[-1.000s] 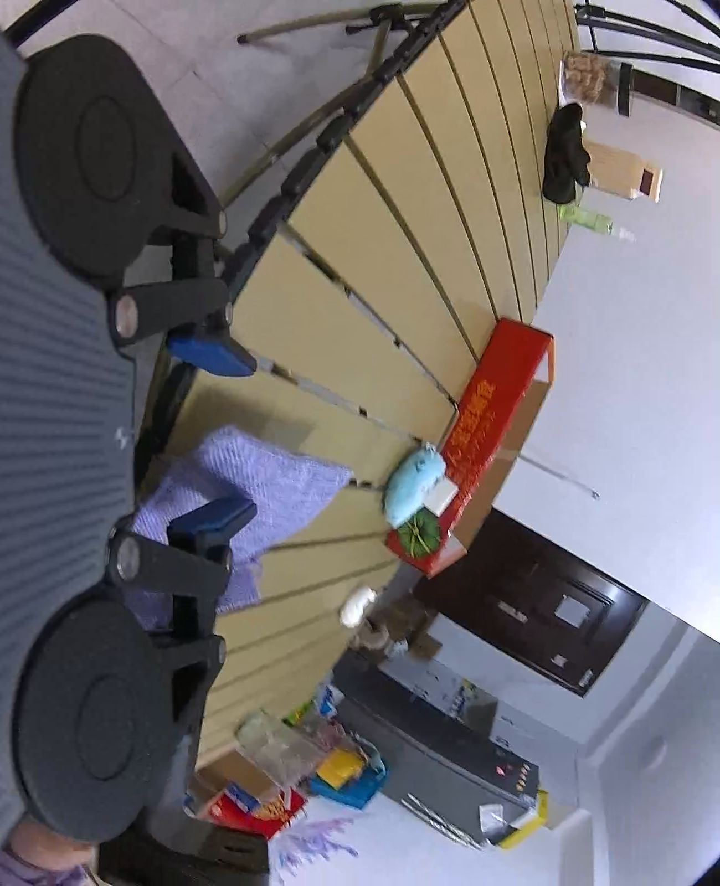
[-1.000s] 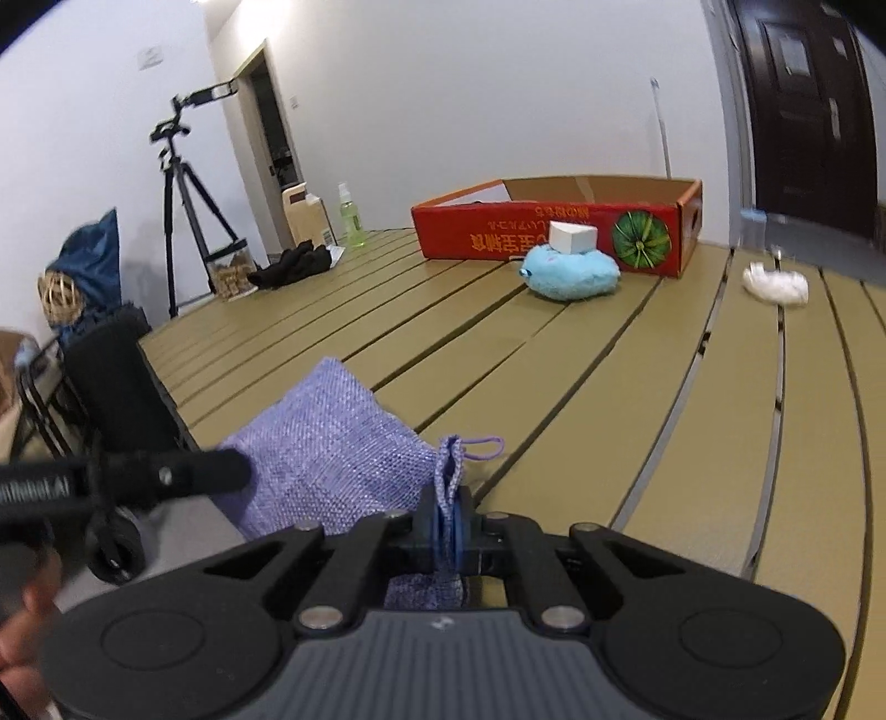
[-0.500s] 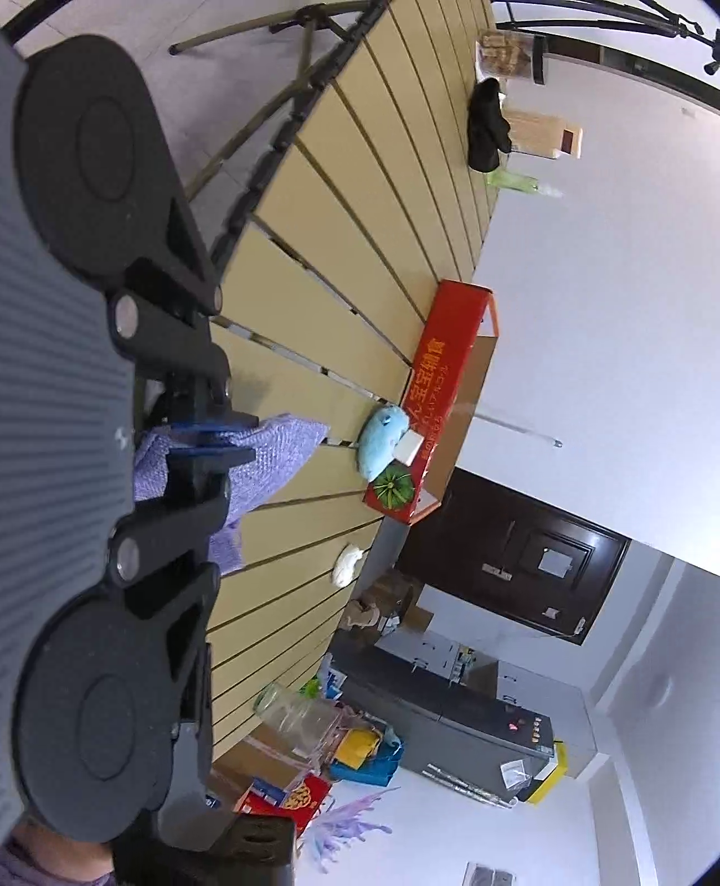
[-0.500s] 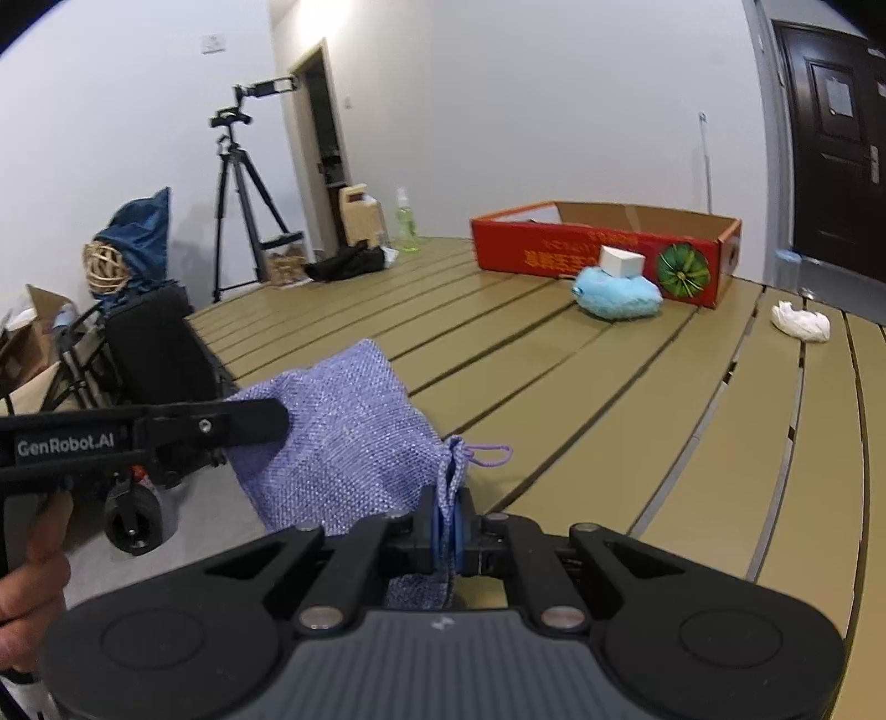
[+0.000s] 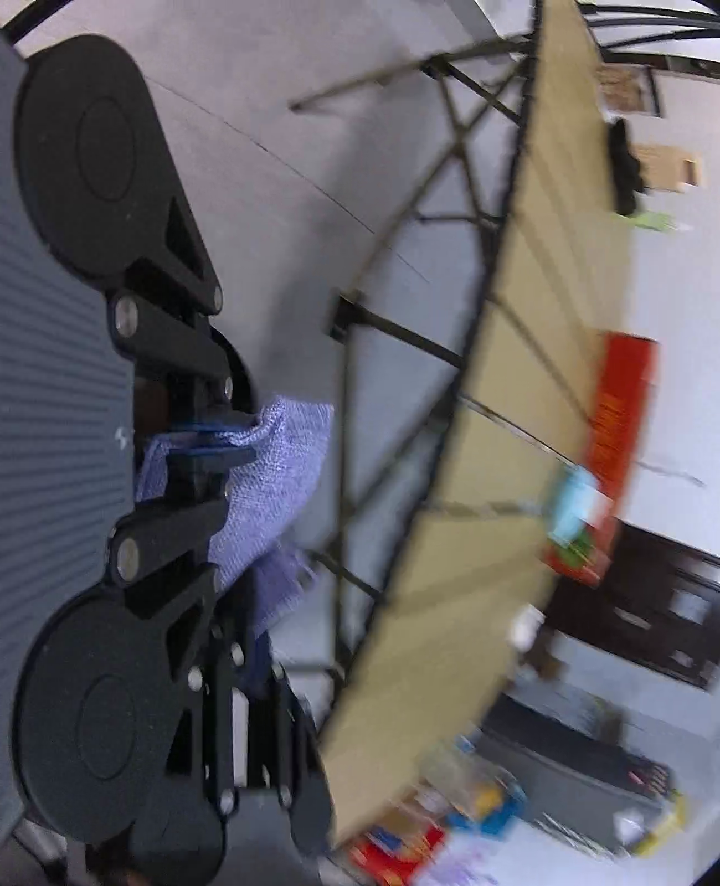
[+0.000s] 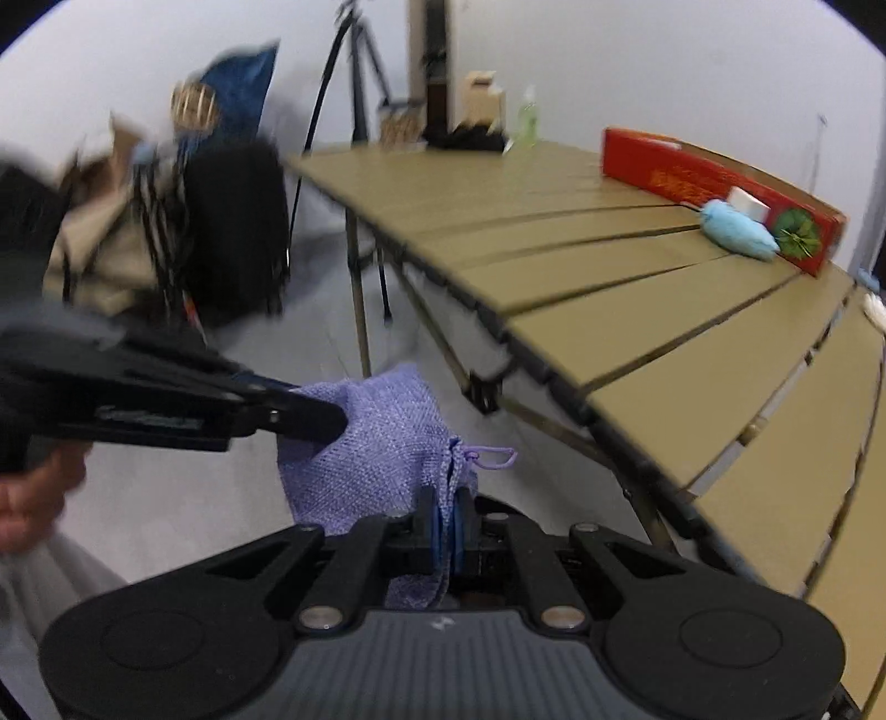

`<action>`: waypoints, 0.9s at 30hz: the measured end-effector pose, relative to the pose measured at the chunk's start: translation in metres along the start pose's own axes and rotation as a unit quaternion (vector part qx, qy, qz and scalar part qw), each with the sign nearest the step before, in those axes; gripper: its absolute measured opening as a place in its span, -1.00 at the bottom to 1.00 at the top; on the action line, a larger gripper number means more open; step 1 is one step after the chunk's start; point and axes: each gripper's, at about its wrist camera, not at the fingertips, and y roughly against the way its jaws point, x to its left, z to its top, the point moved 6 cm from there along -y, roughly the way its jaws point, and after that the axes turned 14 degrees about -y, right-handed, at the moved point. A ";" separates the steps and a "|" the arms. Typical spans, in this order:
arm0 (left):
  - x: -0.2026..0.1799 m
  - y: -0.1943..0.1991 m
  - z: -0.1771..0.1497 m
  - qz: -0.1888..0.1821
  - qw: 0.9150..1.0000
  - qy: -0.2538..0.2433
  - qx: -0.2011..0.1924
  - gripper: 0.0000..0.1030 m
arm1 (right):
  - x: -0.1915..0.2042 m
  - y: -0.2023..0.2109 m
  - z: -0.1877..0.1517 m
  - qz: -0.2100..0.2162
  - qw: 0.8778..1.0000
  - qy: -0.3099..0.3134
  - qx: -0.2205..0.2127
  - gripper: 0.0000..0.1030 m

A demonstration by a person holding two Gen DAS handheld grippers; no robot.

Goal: Collect trash
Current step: 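Carry the purple pouch down into the black bin and open the left gripper, then grasp the white tissue box with the left gripper while the right grasps crumpled white tissue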

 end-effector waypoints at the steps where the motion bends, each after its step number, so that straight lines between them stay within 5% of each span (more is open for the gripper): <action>1: 0.003 -0.012 -0.005 0.001 1.000 0.008 0.019 -0.87 | 0.000 -0.008 -0.004 -0.003 1.000 0.000 0.014 -0.90; 3: 0.006 -0.034 -0.016 0.014 0.998 0.009 0.066 -0.59 | -0.002 -0.031 -0.017 -0.022 0.998 0.006 0.052 -0.80; 4: 0.008 -0.044 -0.023 0.034 0.995 0.006 0.093 -0.06 | -0.005 -0.041 -0.024 -0.037 0.997 0.010 0.069 -0.70; 5: 0.010 -0.052 -0.029 0.055 0.992 -0.001 0.118 0.11 | -0.008 -0.053 -0.033 -0.049 0.994 0.012 0.096 -0.41; 6: 0.012 -0.054 -0.036 0.064 0.990 -0.005 0.128 0.11 | -0.011 -0.060 -0.041 -0.049 0.992 0.012 0.119 -0.18; 9: 0.015 -0.053 -0.039 0.061 0.990 0.000 0.130 0.16 | -0.019 -0.069 -0.051 -0.064 0.987 0.007 0.146 -0.14; 21: 0.016 -0.044 -0.028 0.074 0.990 -0.003 0.117 0.38 | -0.022 -0.042 -0.030 -0.053 0.993 0.004 0.107 0.06; 27: 0.007 -0.001 0.006 0.021 0.998 -0.047 0.030 0.51 | -0.004 0.013 0.006 0.005 0.999 -0.009 0.044 0.06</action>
